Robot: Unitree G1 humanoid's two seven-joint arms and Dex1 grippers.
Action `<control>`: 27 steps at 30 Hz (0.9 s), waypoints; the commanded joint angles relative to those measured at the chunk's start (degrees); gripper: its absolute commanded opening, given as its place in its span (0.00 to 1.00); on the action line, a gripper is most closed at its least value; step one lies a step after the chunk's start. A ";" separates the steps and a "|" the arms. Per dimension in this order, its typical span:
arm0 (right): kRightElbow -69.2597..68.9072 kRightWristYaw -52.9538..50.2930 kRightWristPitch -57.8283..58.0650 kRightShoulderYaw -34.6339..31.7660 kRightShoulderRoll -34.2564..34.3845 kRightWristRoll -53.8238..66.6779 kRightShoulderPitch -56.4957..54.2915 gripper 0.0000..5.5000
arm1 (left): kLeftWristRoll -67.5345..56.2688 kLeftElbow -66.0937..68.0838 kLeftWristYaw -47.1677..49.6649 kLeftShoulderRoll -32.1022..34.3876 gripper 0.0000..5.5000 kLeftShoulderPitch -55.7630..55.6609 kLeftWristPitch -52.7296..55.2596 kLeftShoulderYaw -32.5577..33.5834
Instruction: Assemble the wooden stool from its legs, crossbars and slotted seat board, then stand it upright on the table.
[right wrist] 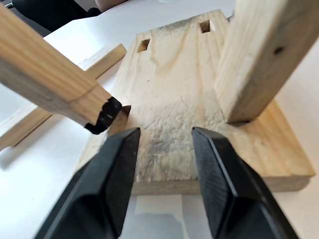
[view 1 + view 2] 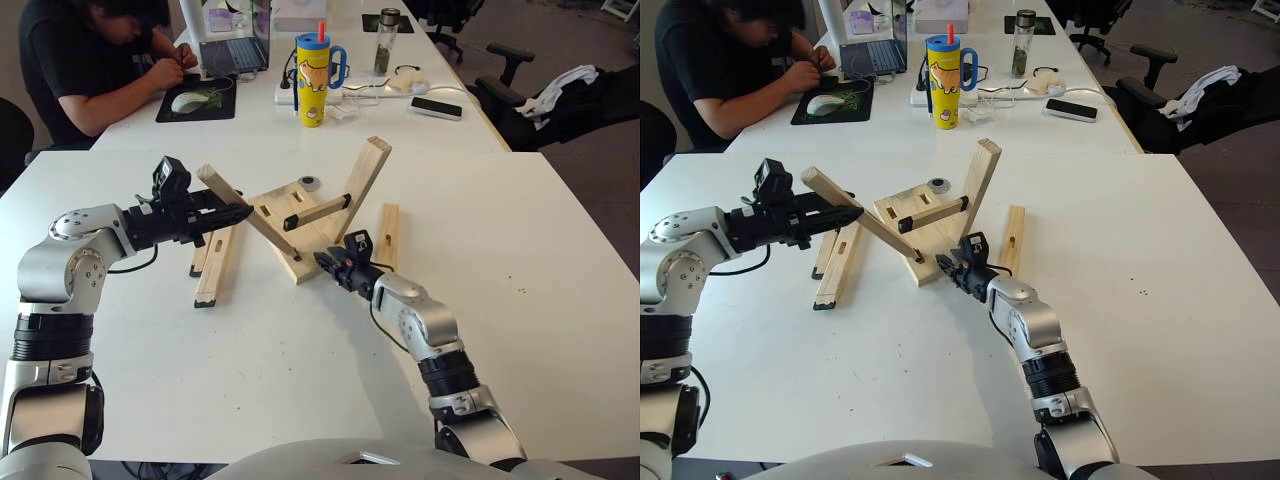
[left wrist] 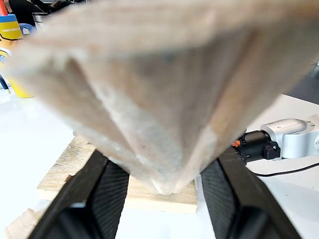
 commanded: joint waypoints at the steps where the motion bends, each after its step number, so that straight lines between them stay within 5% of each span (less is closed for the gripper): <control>1: 1.92 -0.73 0.69 -0.50 -0.15 -1.46 0.03 0.36 | 0.17 0.48 -0.15 0.09 0.37 -1.97 -0.35 0.63; 27: 3.27 1.63 2.25 1.83 0.01 -3.49 0.30 0.36 | 4.50 2.27 -1.68 0.50 0.37 0.72 -2.58 -2.41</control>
